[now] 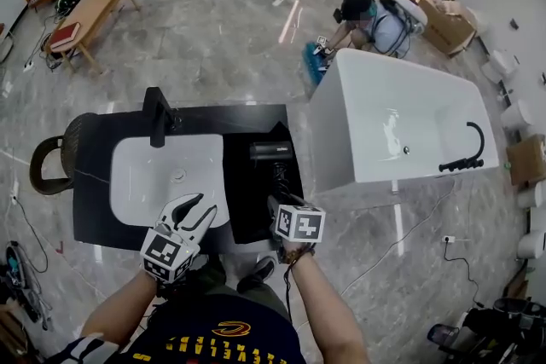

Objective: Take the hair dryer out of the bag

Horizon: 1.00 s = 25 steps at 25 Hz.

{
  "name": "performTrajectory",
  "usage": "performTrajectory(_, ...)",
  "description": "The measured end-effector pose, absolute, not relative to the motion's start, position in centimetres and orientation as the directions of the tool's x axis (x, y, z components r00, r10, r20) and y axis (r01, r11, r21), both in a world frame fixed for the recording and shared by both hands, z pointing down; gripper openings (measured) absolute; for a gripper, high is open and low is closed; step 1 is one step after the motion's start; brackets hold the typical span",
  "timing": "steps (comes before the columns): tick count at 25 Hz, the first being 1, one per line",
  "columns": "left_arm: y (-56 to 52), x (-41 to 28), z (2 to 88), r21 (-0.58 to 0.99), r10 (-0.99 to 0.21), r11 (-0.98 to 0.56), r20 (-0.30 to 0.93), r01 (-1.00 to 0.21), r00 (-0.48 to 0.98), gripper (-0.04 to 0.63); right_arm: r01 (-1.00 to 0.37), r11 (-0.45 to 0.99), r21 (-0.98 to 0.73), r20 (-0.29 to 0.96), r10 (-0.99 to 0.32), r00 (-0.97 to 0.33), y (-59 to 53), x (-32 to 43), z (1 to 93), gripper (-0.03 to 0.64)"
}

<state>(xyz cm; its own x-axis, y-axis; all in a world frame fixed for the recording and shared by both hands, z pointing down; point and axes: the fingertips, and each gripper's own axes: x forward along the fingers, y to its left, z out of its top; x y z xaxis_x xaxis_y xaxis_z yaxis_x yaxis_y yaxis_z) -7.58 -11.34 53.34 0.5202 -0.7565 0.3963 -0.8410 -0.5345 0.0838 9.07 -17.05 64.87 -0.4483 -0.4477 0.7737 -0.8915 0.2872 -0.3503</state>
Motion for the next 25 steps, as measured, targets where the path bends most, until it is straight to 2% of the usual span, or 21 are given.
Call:
performTrajectory(8, -11.8, -9.4, 53.5, 0.092, -0.772, -0.502, 0.401, -0.860, 0.494, 0.146, -0.908, 0.286, -0.306, 0.810, -0.424, -0.406, -17.9, 8.3, 66.9, 0.198)
performTrajectory(14, -12.4, -9.8, 54.0, 0.099, -0.768, -0.501, 0.407, -0.860, 0.494, 0.146, -0.899, 0.292, -0.327, 0.802, -0.418, -0.427, -17.8, 7.9, 69.4, 0.198)
performTrajectory(25, -12.9, -9.1, 54.2, 0.101, -0.754, -0.523, 0.408, -0.847, 0.514, 0.146, -0.910, 0.376, -0.175, 0.867, -0.378, -0.323, -16.8, 8.4, 70.4, 0.199)
